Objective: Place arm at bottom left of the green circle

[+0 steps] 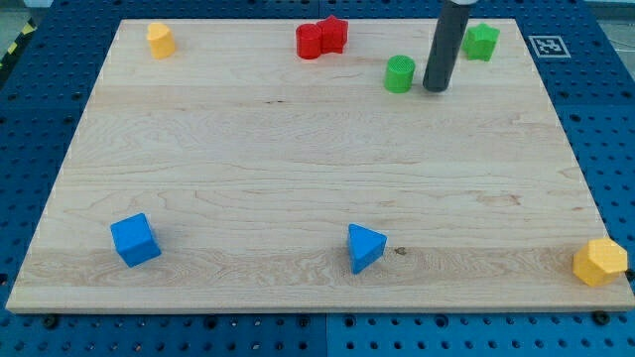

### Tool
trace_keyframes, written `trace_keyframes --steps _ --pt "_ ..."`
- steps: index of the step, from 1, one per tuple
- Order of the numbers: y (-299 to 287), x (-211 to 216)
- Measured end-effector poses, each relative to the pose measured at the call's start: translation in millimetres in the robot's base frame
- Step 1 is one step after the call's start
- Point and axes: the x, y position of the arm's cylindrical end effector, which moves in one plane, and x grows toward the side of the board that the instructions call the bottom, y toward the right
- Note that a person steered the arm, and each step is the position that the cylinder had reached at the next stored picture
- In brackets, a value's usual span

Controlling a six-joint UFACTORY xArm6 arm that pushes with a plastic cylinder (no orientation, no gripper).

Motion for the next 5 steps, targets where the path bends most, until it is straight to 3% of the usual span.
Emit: trace_keyframes --steps 2,4,5 --pt "-73 -2" --pt "-88 -72" --pt "-88 -33"
